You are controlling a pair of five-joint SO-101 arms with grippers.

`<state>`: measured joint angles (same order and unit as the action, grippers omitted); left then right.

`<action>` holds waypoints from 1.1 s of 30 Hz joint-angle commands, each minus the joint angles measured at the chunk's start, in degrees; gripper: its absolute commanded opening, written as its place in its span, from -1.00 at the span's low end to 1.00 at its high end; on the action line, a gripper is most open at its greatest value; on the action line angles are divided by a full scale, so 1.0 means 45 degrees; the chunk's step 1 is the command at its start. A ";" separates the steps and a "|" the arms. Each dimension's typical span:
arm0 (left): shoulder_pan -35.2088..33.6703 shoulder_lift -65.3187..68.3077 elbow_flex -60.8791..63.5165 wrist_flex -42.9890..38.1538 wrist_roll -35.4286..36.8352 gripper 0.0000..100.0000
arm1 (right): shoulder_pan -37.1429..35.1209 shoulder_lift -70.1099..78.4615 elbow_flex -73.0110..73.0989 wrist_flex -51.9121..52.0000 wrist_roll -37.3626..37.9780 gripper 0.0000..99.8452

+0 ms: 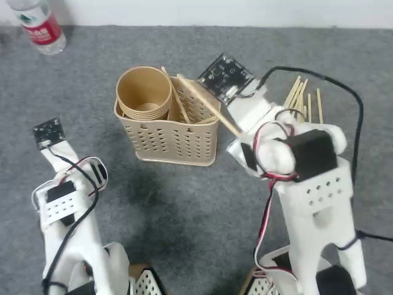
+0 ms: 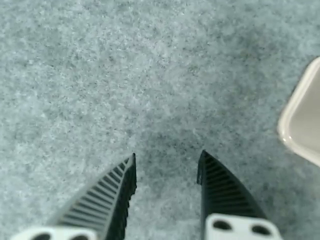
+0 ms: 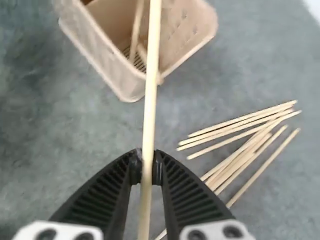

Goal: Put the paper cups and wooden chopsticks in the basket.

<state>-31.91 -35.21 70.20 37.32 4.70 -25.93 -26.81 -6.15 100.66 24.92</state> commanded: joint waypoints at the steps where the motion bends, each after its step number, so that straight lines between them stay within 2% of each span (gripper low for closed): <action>1: 0.0059 -0.0098 -0.0029 -0.0254 0.0000 -0.62 | -0.0147 -0.0342 0.0957 0.0557 -0.0254 -0.99; 13: 0.0059 -0.0098 -0.0029 -0.0254 0.0000 -0.62 | -0.0088 -0.0342 0.1680 0.0518 -0.0274 -0.99; 18: 0.0059 -0.0098 -0.0029 -0.0254 0.0020 -0.62 | -0.0088 -0.0342 0.0293 0.0479 -0.0860 -0.97; 23: 0.0059 -0.0098 -0.0029 -0.0254 0.0020 -0.62 | -0.0088 -0.0322 -0.0645 0.0459 -0.0918 -0.59; 24: 0.0059 -0.0098 -0.0029 -0.0254 0.0020 -0.62 | -0.0127 -0.0322 -0.0645 0.0459 -0.0918 -0.57; 29: 0.0059 -0.0098 -0.0029 -0.0254 0.0020 -0.62 | -0.0147 0.0361 -0.0645 0.0440 -0.0860 -0.70; 33: 0.0059 -0.0098 -0.0029 -0.0254 0.0020 -0.62 | -0.0068 0.0752 -0.0664 0.0440 -0.0879 -0.70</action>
<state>-31.91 -35.21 70.20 37.32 4.70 -26.29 -23.56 -6.24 100.66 21.32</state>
